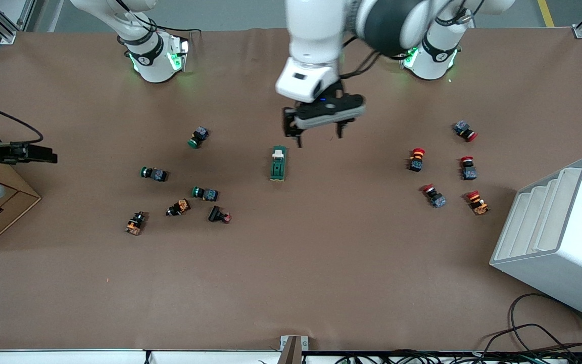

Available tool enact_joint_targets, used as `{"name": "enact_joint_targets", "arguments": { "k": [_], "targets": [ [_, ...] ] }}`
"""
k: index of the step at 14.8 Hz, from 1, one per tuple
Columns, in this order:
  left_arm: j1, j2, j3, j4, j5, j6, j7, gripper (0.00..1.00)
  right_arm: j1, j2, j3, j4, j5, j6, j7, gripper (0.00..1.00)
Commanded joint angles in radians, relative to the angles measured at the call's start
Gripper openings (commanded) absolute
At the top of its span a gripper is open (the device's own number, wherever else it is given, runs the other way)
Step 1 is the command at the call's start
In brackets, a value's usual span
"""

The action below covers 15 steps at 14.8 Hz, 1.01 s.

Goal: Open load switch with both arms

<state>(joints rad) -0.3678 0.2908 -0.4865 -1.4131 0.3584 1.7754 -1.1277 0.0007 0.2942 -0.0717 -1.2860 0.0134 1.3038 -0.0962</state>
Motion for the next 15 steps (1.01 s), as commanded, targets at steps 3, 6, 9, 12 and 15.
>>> {"name": "enact_joint_targets", "arguments": {
  "k": [3, 6, 9, 12, 15],
  "targets": [
    [0.191, -0.113, -0.003, 0.017, -0.12, -0.163, 0.355, 1.0, 0.012, -0.064, 0.012, -0.003, 0.0, -0.012, 0.032, 1.0],
    [0.311, -0.153, 0.0, 0.017, -0.197, -0.197, 0.511, 1.0, 0.031, -0.081, 0.004, -0.004, 0.003, -0.043, 0.035, 1.0],
    [0.426, -0.173, 0.0, 0.019, -0.203, -0.261, 0.719, 1.0, 0.028, -0.13, 0.004, -0.022, 0.01, -0.053, 0.036, 1.0],
    [0.516, -0.188, 0.006, 0.019, -0.21, -0.268, 0.937, 1.0, 0.033, -0.202, 0.003, -0.085, 0.01, -0.043, 0.038, 1.0],
    [0.442, -0.243, 0.196, 0.0, -0.306, -0.271, 1.011, 1.0, 0.027, -0.234, 0.004, -0.09, 0.011, -0.054, 0.078, 1.0]
  ]
}}
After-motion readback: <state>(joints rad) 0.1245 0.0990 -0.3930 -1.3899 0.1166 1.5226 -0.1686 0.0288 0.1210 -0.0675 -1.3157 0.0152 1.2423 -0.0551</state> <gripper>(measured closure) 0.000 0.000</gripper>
